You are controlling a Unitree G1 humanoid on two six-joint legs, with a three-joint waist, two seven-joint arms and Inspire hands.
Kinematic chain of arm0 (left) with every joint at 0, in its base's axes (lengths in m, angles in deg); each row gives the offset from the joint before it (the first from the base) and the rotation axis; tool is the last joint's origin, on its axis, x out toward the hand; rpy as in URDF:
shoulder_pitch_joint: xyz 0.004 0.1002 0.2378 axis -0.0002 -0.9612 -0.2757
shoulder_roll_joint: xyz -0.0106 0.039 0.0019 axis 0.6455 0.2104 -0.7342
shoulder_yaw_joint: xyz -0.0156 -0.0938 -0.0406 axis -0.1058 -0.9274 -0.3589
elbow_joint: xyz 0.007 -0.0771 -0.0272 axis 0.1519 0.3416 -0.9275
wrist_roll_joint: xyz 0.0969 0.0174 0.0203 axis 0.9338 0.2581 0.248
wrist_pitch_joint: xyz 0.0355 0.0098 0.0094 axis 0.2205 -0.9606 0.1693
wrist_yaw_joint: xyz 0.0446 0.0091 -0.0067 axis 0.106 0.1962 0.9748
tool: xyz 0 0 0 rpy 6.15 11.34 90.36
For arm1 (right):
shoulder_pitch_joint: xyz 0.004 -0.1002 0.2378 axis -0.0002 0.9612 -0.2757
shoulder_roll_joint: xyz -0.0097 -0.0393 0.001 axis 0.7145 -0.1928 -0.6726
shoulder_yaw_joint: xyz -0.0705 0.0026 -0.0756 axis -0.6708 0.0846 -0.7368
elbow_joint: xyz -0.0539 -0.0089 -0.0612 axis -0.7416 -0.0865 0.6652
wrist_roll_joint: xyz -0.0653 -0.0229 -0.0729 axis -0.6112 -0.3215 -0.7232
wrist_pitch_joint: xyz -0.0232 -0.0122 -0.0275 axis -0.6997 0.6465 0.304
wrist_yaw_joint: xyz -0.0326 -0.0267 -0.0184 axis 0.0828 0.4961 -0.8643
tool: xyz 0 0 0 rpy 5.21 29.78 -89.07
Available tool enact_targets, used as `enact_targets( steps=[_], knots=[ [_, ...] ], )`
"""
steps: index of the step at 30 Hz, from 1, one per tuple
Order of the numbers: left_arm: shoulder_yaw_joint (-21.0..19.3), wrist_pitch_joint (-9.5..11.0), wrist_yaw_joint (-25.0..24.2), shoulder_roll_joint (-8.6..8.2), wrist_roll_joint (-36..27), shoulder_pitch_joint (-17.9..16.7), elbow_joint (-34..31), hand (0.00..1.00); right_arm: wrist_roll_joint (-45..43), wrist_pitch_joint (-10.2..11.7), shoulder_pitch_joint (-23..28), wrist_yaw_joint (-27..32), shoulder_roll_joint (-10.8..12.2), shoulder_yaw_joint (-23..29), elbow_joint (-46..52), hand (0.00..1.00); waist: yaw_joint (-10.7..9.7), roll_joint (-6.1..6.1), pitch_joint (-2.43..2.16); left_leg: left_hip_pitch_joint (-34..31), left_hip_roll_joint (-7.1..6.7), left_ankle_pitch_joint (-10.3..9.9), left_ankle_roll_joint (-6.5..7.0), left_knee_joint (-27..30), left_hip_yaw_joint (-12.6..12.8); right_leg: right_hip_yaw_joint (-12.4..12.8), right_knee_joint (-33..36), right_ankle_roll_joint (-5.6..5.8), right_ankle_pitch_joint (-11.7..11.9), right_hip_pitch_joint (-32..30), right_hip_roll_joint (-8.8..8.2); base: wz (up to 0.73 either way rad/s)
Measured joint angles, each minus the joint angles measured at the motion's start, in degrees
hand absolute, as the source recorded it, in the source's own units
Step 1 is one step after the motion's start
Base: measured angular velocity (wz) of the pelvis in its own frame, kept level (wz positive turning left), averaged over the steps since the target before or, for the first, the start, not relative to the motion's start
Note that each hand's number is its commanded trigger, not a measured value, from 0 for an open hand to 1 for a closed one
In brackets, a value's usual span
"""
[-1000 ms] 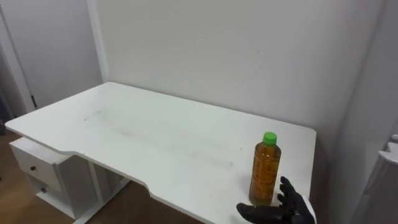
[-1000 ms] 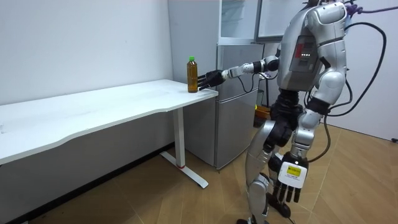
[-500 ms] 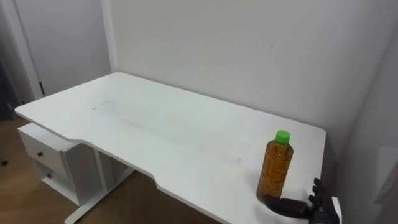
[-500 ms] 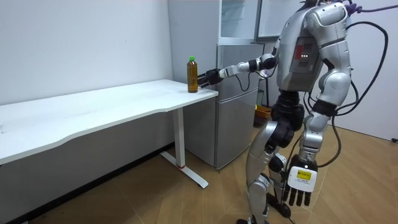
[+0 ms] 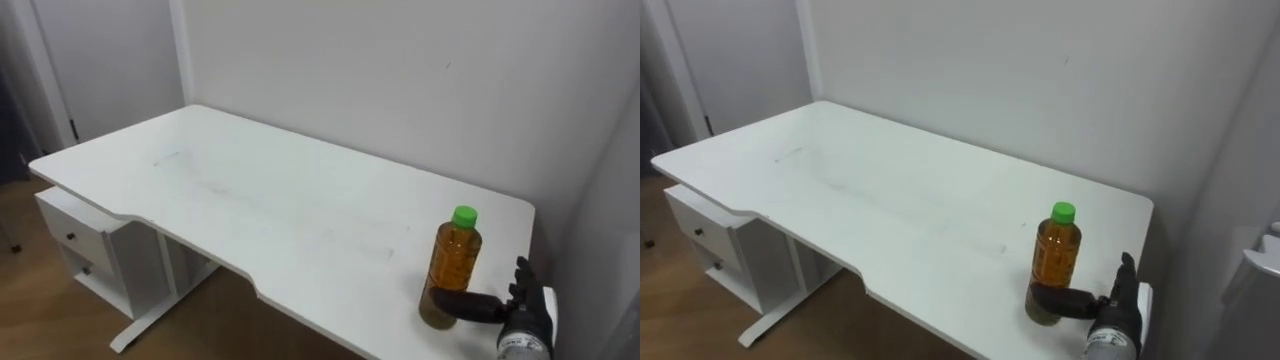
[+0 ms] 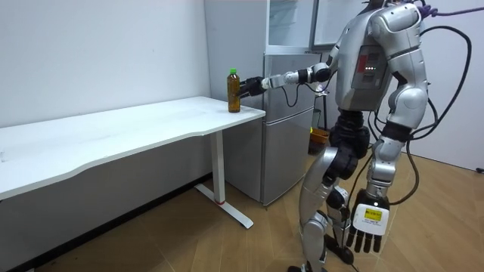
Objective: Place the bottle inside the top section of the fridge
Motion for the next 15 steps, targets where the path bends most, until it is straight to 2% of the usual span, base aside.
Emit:
enact_targets(
  steps=[3,10,15],
  knots=[
    [0.01,0.42,0.0,0.0,0.0,-0.25,0.06,0.03,0.0,0.27,-0.77,-0.01,-0.35,0.0,0.01,0.0,0.07,-0.12,0.04,0.65,-0.28,0.03,0.05,-0.02,-0.34,-0.11,-0.01,0.05,0.03,0.74,-0.14,0.03],
    [0.07,0.65,0.0,0.0,-0.05,-1.39,0.11,0.0,0.03,0.75,-0.77,0.04,-0.52,-0.17,0.06,0.0,0.25,-0.1,0.06,1.06,-0.32,0.16,0.09,0.1,-0.58,-0.32,-0.03,0.08,0.03,1.45,-0.09,0.0],
    [0.04,0.64,0.0,0.05,-0.12,-1.82,0.59,0.0,0.05,0.75,-0.77,0.47,-0.52,-0.17,0.07,0.0,0.25,-0.58,0.24,1.06,-0.48,0.24,0.09,0.16,-1.07,-0.76,-0.13,0.09,0.02,1.8,-0.06,0.05]
  ],
)
